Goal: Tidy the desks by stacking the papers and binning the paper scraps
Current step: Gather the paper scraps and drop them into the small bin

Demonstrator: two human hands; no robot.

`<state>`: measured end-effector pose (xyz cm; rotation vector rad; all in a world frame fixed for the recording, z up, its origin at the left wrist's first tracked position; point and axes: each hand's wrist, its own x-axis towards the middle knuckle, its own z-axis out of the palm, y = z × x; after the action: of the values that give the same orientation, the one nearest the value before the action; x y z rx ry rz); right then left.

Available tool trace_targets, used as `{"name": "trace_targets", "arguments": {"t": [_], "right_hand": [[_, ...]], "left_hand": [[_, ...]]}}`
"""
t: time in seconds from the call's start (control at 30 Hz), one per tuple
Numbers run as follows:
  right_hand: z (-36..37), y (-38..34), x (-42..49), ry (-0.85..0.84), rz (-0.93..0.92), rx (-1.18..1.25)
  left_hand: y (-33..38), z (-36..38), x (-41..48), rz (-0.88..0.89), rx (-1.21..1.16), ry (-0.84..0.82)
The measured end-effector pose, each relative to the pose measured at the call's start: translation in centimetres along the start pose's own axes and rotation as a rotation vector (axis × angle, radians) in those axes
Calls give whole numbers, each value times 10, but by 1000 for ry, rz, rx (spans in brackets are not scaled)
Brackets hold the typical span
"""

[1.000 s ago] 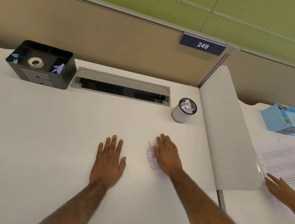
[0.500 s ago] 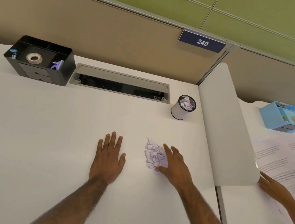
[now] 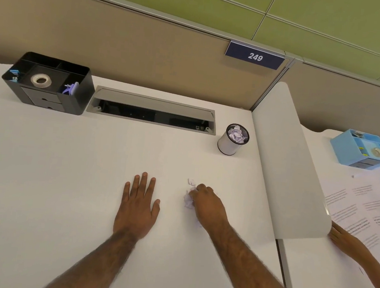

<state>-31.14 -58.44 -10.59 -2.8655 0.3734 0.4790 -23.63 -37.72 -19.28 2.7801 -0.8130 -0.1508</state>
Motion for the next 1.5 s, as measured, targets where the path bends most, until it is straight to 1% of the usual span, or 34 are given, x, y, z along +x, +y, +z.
{"name": "trace_targets", "arguments": {"t": [0.13,0.2,0.27,0.4,0.53,0.67,0.77,0.9,1.0,1.1,1.27,1.33,1.5], "right_hand": [[4,8,1,45,13,-65],[7,13,4,100,32,-34],[5,18,7,168,88,51],[-4,32,11,242,200,188],[-20,44,16,297,274,339],[-52,63,26,398,349,637],[-86,81,44,490,401,747],[-133,101,77,595,476,666],[-154,114,106,633,510,590],[-161,118,130,577,518,431],[-158,107,151,325,515,172],[-154,107,156,289,504,139],[-144,111,169,242,517,164]], "left_hand": [[-1,1,0,1,7,-3],[-1,1,0,-1,1,-6],[-1,1,0,-2,-1,-4],[-1,1,0,0,7,-10],[-2,2,0,-4,6,-20],[-3,3,-1,0,11,-19],[-3,3,-2,0,11,-24],[-3,3,-2,1,-3,-21],[-2,3,-2,4,-7,-15],[-1,3,-2,7,-14,-10],[-1,1,0,10,-8,-11],[-1,1,1,14,-12,-7],[-2,1,1,8,-15,-10]]}}
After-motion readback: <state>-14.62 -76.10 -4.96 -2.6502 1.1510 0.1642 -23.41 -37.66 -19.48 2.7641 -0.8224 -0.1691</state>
